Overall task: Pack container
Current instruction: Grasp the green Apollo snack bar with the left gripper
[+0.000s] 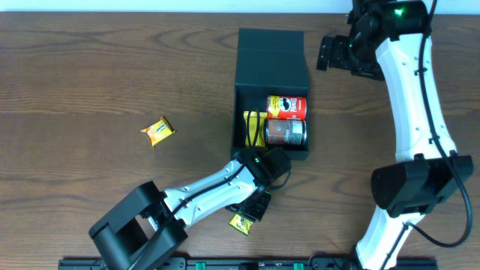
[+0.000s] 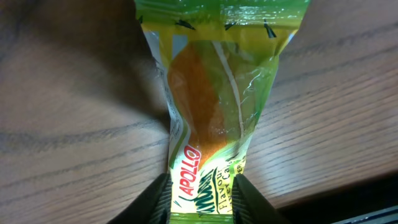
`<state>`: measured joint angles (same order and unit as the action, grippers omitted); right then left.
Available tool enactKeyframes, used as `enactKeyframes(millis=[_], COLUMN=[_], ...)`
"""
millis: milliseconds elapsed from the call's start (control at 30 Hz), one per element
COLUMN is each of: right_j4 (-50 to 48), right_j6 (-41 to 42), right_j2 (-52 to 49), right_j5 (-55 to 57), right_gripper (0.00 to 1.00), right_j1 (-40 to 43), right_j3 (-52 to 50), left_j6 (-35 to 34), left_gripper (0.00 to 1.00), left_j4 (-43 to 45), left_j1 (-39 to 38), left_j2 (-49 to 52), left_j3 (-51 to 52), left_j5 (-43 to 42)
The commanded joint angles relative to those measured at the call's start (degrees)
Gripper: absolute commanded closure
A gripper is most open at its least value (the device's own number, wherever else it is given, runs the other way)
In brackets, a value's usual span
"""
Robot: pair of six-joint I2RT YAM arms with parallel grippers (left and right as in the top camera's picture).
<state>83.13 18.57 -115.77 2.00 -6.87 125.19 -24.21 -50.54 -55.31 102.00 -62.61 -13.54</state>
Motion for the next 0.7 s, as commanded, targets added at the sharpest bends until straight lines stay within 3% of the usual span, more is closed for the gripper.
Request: enactKeyframes(millis=[0, 233, 667], right_j4=[0.00, 0.07, -0.02], right_j6=[-1.03, -1.03, -1.03], right_j2=[0.15, 0.15, 0.15], right_j5=[0.79, 0.76, 0.79], right_gripper=[0.01, 0.01, 0.01], right_j1=[0.57, 0.57, 0.57], right_j3=[0.72, 0.72, 0.70], left_j6=[-0.31, -0.28, -0.28], left_gripper=[0.73, 0.73, 0.84], left_j4=[0.20, 1.77, 5.11], left_j1=[-0.24, -0.24, -0.24], left_j2=[-0.87, -0.87, -0.85], left_j3=[-0.02, 0.00, 1.70], left_j5=[-0.04, 0.59, 2.16])
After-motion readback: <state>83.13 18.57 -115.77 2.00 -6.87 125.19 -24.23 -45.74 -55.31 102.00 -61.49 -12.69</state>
